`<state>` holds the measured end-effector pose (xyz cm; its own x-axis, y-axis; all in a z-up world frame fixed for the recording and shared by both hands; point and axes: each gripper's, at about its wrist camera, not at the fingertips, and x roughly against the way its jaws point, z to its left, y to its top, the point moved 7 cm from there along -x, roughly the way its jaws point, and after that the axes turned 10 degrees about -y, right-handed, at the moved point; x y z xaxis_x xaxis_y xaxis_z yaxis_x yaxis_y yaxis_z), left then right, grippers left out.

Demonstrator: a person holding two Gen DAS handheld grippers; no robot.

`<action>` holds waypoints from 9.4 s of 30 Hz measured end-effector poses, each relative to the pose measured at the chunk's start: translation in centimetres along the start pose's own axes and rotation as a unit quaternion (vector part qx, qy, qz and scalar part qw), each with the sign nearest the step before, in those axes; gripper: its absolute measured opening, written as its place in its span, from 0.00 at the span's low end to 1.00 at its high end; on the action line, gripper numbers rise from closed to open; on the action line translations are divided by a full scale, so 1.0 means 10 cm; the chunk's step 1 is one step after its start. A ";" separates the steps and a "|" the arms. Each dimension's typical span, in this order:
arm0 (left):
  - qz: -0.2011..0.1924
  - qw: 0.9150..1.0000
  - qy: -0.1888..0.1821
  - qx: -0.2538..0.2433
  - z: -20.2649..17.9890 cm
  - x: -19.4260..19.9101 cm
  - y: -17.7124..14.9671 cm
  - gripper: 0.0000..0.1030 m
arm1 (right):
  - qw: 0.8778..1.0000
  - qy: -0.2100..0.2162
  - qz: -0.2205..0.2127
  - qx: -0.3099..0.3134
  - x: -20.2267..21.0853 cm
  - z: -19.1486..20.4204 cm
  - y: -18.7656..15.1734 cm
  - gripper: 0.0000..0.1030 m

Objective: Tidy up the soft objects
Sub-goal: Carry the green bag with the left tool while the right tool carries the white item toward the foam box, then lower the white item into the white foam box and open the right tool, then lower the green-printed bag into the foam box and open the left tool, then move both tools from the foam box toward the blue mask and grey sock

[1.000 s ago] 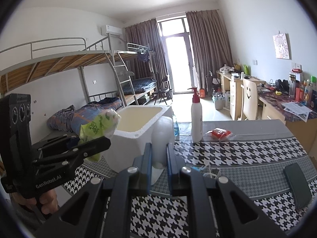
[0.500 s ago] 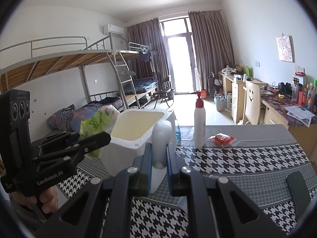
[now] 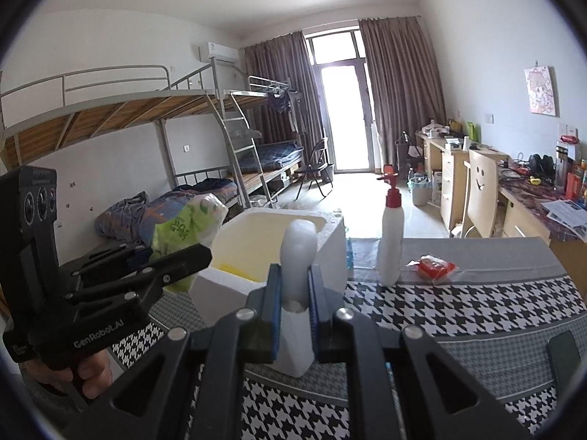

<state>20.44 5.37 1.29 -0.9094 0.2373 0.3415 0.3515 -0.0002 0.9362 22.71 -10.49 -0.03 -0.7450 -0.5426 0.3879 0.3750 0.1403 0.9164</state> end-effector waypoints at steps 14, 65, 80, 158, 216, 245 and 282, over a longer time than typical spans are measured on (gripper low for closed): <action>-0.006 0.999 0.035 0.009 0.32 0.13 -0.01 0.27 | 1.000 0.017 0.017 0.005 -0.23 0.27 0.09 0.16; -0.029 0.993 0.084 0.072 1.03 0.42 -0.24 0.27 | 0.995 -0.002 0.093 0.033 -1.13 0.65 0.08 0.17; -0.014 0.995 0.077 0.069 0.98 0.29 -0.20 0.27 | 0.997 -0.018 0.063 0.050 -1.00 0.57 0.08 0.82; 0.061 0.997 0.028 0.041 0.40 -0.88 0.20 0.38 | 0.997 -0.078 0.020 -0.016 -0.25 -0.54 -0.04 0.97; 0.001 0.999 0.022 0.027 -0.26 -0.05 0.01 0.99 | 0.997 -0.075 -0.013 -0.009 0.34 -0.46 -0.12 0.97; -0.016 0.999 0.019 0.021 -0.52 0.05 -0.20 0.99 | 0.996 -0.091 -0.016 -0.003 0.46 -0.56 -0.27 0.97; 0.022 1.000 0.008 0.021 -0.66 -0.21 -0.52 0.99 | 0.993 -0.112 0.020 -0.021 0.39 -0.83 -0.64 0.97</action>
<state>19.10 -1.55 -3.73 -0.8964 0.2233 0.3830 0.3993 0.0310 0.9163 21.99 -20.35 -5.19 -0.8308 -0.3388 0.4415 0.4269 0.1209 0.8962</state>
